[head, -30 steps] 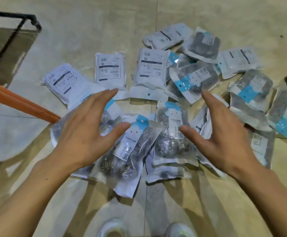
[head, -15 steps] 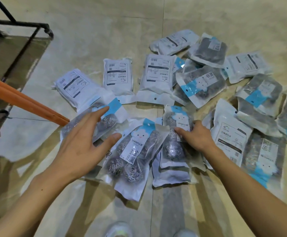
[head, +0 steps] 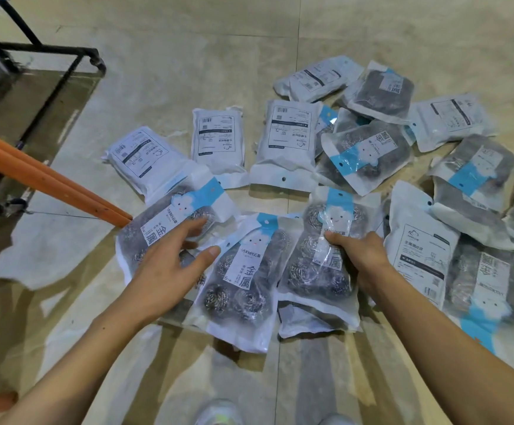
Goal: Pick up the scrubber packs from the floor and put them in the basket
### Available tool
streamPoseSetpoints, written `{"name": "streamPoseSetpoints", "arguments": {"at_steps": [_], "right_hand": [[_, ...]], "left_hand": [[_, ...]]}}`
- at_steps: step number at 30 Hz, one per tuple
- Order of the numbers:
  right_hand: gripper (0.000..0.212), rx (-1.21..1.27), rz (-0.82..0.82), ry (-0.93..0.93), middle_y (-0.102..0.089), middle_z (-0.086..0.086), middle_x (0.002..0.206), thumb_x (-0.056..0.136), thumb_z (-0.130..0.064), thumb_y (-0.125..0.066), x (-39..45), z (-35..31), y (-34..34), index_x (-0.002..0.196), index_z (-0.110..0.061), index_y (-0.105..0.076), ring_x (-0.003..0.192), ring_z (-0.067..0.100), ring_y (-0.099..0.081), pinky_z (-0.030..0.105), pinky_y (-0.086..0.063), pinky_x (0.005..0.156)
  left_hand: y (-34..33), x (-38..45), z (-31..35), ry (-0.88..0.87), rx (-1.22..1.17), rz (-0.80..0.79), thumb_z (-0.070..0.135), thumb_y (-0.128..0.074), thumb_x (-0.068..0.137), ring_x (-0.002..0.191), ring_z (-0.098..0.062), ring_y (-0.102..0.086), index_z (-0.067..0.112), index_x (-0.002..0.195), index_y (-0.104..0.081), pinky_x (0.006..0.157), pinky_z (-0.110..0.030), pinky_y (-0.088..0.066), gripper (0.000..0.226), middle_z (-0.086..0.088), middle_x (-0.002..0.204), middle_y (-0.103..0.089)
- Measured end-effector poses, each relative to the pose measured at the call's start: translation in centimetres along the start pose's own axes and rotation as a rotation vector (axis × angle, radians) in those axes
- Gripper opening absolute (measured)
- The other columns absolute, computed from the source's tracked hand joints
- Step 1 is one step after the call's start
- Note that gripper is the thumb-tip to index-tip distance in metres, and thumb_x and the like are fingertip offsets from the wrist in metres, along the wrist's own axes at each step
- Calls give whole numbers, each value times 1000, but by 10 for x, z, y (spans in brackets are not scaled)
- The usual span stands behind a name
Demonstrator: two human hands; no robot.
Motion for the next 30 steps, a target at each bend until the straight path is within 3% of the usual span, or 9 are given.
{"name": "streamPoseSetpoints", "arguments": {"at_steps": [3, 6, 9, 16, 21, 23, 27, 28, 30], "right_hand": [[63, 121, -14, 90, -68, 8, 121, 84, -23, -86, -14, 3, 4, 132, -14, -45, 103, 27, -71, 46, -60, 90], [54, 261, -55, 142, -77, 6, 113, 86, -16, -84, -31, -1, 16, 132, -20, -55, 91, 25, -78, 45, -65, 79], [49, 375, -115, 123, -80, 7, 104, 85, -13, -83, -46, -9, 28, 128, -19, -59, 88, 25, -80, 45, -65, 70], [57, 411, -249, 190, -79, 13, 111, 82, -14, -81, -62, -30, 47, 134, -9, -59, 97, 31, -78, 40, -65, 72], [63, 402, -288, 198, -79, 14, 111, 76, -16, -83, -71, -30, 47, 134, -8, -59, 97, 31, -78, 40, -65, 73], [65, 407, -305, 201, -78, 15, 112, 73, -17, -83, -75, -29, 49, 134, -7, -60, 97, 31, -78, 38, -65, 72], [59, 446, -356, 179, -78, 18, 111, 75, -14, -79, -81, -30, 54, 131, -2, -64, 91, 28, -79, 34, -64, 69], [59, 457, -373, 170, -77, 19, 112, 74, -14, -78, -83, -31, 55, 130, -1, -64, 90, 28, -79, 34, -64, 69], [59, 471, -404, 165, -76, 21, 115, 75, -14, -76, -87, -33, 59, 131, -1, -64, 92, 29, -78, 35, -64, 72]], "left_hand": [[-8, 7, -24, 194, -104, 4, 70, -65, 67, 109, -14, -68, 31, 129, -61, 97, -37, -53, 74, 4, 121, -68], [-26, 8, -42, 381, -166, -75, 68, -69, 63, 98, -19, -69, 27, 122, -64, 78, -34, -53, 71, 1, 112, -68], [-42, 9, -49, 451, -160, -120, 64, -76, 70, 88, -16, -63, 21, 121, -65, 73, -33, -47, 67, 0, 112, -69], [-64, 24, -23, 486, -21, -124, 58, -93, 61, 104, -23, -62, 13, 116, -56, 87, -35, -48, 80, -4, 111, -62], [-79, 26, -2, 461, 131, -167, 58, -93, 61, 114, -29, -57, 13, 123, -40, 82, -38, -45, 93, -5, 119, -57], [-83, 25, 5, 487, 88, -198, 56, -94, 62, 107, -26, -59, 13, 114, -45, 72, -34, -43, 83, -5, 112, -61], [-80, 15, 22, 590, -272, -248, 22, -91, 77, 54, -12, -63, 12, 80, -63, 44, -16, -42, 30, 5, 56, -66], [-78, 12, 25, 615, -378, -283, 14, -88, 80, 50, -13, -66, 6, 85, -68, 44, -16, -46, 22, 0, 58, -71], [-75, 5, 32, 646, -601, -337, 5, -80, 84, 63, -21, -75, 0, 106, -73, 56, -28, -61, 24, -15, 84, -79]]}}
Point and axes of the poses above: each hand's wrist, its own x-axis towards the middle knuckle, its own y-axis out of the back of the hand, z = x × y, the point moved 3 cm from there along x, towards the middle knuckle
